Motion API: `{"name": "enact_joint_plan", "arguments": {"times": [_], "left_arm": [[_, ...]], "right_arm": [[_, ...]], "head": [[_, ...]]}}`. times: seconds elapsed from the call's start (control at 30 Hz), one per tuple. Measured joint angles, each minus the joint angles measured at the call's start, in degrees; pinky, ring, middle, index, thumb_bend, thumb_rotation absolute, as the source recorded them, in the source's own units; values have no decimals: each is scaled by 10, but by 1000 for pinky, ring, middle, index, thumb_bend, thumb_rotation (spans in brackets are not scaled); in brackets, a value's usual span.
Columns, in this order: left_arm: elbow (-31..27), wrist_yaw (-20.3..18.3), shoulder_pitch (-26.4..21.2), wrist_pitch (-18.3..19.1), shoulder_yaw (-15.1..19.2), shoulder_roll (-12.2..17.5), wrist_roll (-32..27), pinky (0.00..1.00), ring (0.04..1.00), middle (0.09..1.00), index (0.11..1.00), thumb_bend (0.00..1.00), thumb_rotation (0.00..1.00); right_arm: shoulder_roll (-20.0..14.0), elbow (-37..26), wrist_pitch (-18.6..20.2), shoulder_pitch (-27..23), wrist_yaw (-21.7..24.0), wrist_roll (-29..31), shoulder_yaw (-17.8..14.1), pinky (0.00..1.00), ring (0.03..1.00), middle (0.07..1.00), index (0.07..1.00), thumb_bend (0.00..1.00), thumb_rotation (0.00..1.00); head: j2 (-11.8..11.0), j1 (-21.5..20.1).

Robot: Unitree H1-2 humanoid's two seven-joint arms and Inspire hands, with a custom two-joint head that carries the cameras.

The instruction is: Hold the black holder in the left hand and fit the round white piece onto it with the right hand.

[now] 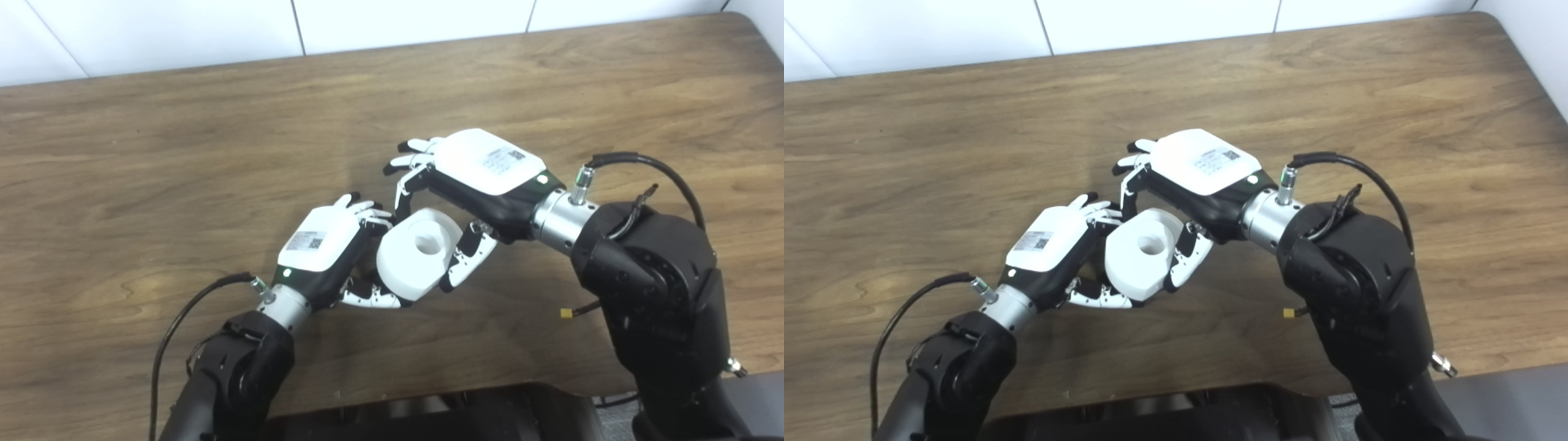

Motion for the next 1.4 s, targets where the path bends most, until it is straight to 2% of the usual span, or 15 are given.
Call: {"name": "enact_joint_plan", "arguments": {"times": [1.4], "left_arm": [[-9,-13,1,10,-1,-5,9,1000,901,786,489,514,52]], "right_arm": [[28,2,-9,15,-1,-21,15,936,952,868,485,521,141]], "head": [[3,-12]]}}
